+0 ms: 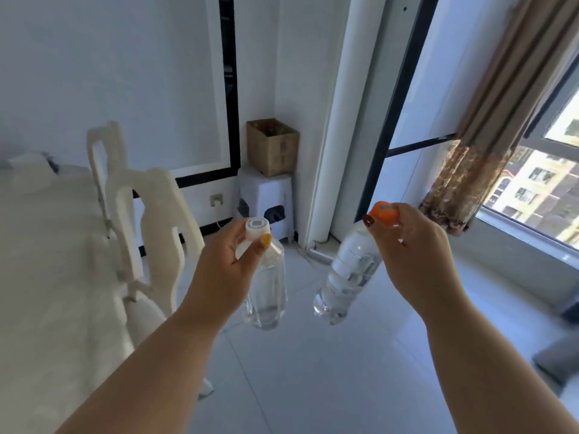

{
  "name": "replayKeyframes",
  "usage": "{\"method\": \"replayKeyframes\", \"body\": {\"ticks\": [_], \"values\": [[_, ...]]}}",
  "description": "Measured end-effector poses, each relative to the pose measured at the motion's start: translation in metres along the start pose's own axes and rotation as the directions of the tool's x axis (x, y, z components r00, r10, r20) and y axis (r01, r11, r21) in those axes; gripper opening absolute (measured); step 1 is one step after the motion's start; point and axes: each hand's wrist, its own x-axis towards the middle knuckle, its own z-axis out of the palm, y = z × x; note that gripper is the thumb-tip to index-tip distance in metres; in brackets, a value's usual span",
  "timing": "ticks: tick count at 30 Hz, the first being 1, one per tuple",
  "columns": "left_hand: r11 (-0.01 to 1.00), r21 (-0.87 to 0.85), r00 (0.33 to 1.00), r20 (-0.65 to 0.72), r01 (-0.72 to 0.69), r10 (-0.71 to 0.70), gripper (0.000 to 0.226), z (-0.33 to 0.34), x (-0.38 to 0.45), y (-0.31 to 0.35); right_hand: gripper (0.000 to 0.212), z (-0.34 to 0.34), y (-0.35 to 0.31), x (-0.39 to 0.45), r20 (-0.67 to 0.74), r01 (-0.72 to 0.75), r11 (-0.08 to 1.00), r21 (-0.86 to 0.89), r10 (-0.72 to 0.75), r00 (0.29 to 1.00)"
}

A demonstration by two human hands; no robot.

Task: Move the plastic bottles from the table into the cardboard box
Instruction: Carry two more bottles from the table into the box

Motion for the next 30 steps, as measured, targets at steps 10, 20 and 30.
{"method": "replayKeyframes", "body": {"ticks": [10, 20, 30], "values": [[0.998, -0.059, 0.997, 0.07, -0.016, 0.02, 0.045, 0.088, 0.21, -0.047, 0.012, 0.05, 0.086, 0.187, 0.002, -0.011, 1.0, 0.022, 0.011, 1.0], [1.0, -0.008, 1.0, -0.023, 0.011, -0.012, 0.023, 0.144, 0.441, -0.12, 0.023, 0.135, 0.163, 0.411, -0.034, -0.024, 0.993, 0.113, 0.027, 0.999], [0.992, 0.086, 0.976, -0.205, 0.092, -0.073, 0.024, 0.188, 0.674, -0.21, 0.009, 0.26, 0.226, 0.672, -0.054, 0.075, 0.956, 0.285, -0.063, 0.997]]}}
